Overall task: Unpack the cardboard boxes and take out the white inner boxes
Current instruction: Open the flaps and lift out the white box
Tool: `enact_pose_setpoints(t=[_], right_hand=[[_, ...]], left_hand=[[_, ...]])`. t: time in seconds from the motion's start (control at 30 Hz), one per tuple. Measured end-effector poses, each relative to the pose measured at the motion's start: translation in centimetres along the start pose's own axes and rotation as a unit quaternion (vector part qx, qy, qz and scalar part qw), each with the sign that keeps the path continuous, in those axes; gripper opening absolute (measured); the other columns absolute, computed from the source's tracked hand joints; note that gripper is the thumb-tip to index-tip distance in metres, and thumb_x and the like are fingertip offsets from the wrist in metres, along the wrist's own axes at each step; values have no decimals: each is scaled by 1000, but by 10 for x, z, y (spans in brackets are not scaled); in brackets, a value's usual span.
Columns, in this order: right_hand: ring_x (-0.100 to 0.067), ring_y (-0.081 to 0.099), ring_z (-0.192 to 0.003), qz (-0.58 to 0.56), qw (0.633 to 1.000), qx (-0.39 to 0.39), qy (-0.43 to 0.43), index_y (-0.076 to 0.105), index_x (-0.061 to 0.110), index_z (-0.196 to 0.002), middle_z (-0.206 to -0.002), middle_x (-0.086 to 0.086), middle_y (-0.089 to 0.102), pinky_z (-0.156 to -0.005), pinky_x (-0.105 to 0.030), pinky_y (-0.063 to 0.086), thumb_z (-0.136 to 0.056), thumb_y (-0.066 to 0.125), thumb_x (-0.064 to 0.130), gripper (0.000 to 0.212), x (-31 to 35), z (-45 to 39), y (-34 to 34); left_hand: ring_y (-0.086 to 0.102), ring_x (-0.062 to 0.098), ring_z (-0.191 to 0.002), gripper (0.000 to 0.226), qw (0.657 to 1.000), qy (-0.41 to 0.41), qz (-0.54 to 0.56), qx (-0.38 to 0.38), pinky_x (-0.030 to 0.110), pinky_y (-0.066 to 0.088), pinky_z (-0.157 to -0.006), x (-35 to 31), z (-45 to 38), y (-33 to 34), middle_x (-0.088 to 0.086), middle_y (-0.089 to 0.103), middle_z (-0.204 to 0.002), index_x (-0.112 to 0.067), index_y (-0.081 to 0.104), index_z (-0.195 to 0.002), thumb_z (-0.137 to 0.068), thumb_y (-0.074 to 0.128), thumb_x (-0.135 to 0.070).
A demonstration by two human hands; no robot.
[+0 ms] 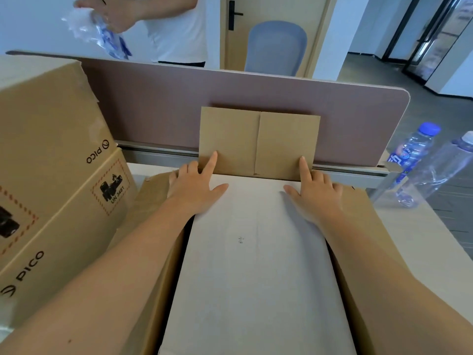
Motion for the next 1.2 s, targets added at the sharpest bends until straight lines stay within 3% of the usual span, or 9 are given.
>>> enact_pose_setpoints(t=[0.13, 0.3, 0.4, 0.57, 0.7, 0.9, 1.0, 1.07, 1.2], right_hand=[[-30, 35, -126, 44, 999, -8, 7, -2, 21, -149, -137, -13, 38, -98, -41, 32, -94, 25, 54, 69, -1, 24, 2], [-32, 35, -122, 63, 998, 9, 28, 32, 20, -136, -129, -15, 42, -95, -43, 31, -93, 25, 56, 57, 2, 48, 2], [-32, 34, -123, 70, 997, 14, 31, 41, 19, -130, -130, -14, 40, -97, -44, 30, -94, 22, 56, 55, 3, 54, 3], [-29, 21, -138, 62, 998, 6, 8, 32, 17, -138, -153, -11, 14, -110, -43, 19, -94, 27, 53, 57, 8, 62, 1], [-25, 11, -143, -9, 999, 18, -36, 23, 15, -144, -154, -9, 13, -116, -38, 8, -95, 33, 48, 60, 18, 91, 0], [-26, -4, -145, -114, 990, 86, -1, 8, 12, -148, -156, -11, 0, -116, -35, 6, -96, 37, 44, 68, 22, 136, -1], [-27, 5, -144, -165, 981, 92, 46, 9, 10, -147, -155, -13, 4, -114, -37, 16, -95, 40, 44, 70, 25, 148, -7], [-29, 24, -138, -191, 975, 90, 75, 14, 7, -145, -151, -15, 15, -106, -37, 30, -94, 42, 45, 70, 27, 155, -11], [-29, 43, -124, -233, 963, 71, 113, 24, 0, -137, -141, -14, 30, -88, -31, 39, -90, 52, 42, 69, 24, 164, -17]], left_hand=[[19, 30, -137, 71, 1000, 7, 10, 0, 46, 22, -109, 1, 17, 4, 11, 21, -150, -34, -7, -148, -91, 26, -62], [24, 30, -133, 67, 1000, 16, 4, -9, 46, 25, -106, 5, 36, 8, 11, 30, -141, -29, 21, -145, -89, 29, -64], [25, 30, -132, 67, 1000, 17, 1, -11, 45, 26, -106, 3, 42, 7, 10, 31, -139, -26, 31, -140, -87, 29, -66], [15, 30, -140, 71, 1000, 30, -2, -1, 46, 17, -112, 2, 47, 5, 9, 18, -152, -24, 26, -143, -87, 28, -67], [0, 26, -145, 74, 997, 77, -23, -3, 43, 2, -117, -3, 64, 2, 10, 4, -157, -19, 16, -148, -90, 29, -63], [-7, 26, -145, 81, 989, 88, 88, 84, 39, 4, -117, -21, 117, 7, 7, -6, -158, -18, 2, -150, -90, 37, -60], [-8, 28, -145, 84, 983, 50, 134, 113, 40, 12, -115, -16, 136, 7, 7, -12, -157, -18, -2, -150, -90, 41, -58], [5, 29, -144, 86, 979, 32, 167, 112, 38, 20, -112, -14, 143, 4, 9, -10, -157, -16, -3, -149, -90, 43, -57], [31, 30, -135, 90, 972, -16, 213, 99, 35, 33, -103, -16, 148, 2, 16, 14, -153, -7, 5, -148, -87, 49, -56]])
Point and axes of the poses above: each hand's wrist, its own z-axis away from the middle knuckle, its own y-axis out of the palm, x = y × z, the point moved 1 cm from there along -z, towards the middle knuckle
